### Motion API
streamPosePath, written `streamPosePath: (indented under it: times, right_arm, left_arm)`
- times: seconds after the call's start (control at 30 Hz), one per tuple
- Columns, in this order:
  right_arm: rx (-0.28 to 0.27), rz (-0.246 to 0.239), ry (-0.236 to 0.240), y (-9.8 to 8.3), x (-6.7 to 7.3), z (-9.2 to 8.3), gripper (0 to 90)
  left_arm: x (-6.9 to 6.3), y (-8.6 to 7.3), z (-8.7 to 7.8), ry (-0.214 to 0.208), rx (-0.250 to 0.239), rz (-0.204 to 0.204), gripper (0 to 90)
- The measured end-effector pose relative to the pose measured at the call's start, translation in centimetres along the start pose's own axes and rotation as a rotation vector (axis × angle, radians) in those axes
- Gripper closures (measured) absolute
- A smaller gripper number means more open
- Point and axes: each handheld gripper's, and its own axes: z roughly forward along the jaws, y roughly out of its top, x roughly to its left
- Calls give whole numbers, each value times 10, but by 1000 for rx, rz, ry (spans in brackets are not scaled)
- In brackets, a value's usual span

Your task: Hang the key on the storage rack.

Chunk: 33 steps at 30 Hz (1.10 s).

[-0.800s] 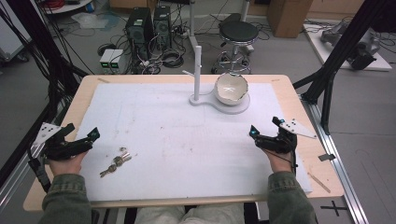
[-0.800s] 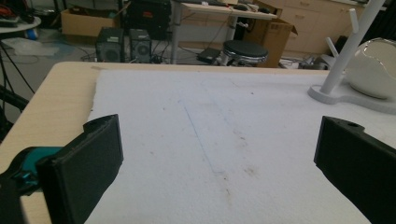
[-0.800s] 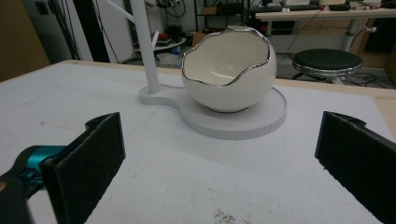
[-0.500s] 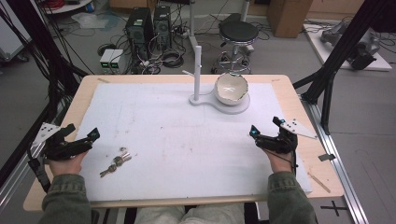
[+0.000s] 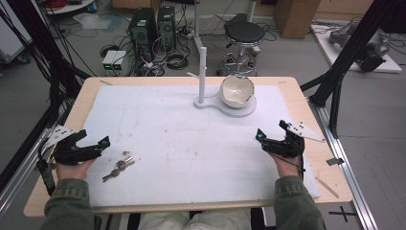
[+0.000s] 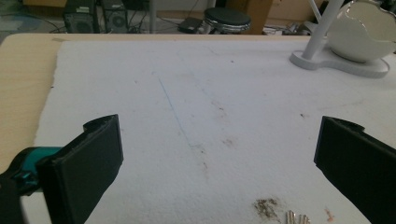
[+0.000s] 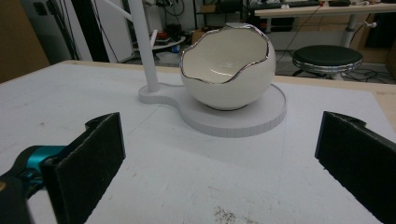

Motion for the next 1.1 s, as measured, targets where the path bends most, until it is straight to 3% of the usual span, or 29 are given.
streamPosePath:
  times: [0.17, 0.47, 0.73, 0.83, 1.1]
  right_arm:
    - [1, -8, 0, 0, 0, 0, 5]
    - [4, -2, 5, 0, -1, 1, 5]
    - [2, 1, 6, 0, 0, 1, 5]
    - [5, 0, 6, 0, 0, 1, 5]
    - [5, -3, 10, 0, 0, 2, 5]
  left_arm:
    - [-4, 1, 2, -18, 22, 12, 17]
    - [-17, 7, 10, -49, 111, 108, 17]
    - [-23, 9, 14, -77, 153, 141, 17]
    - [-23, 9, 15, -86, 168, 136, 17]
    - [-33, 10, 22, -125, 274, 180, 17]
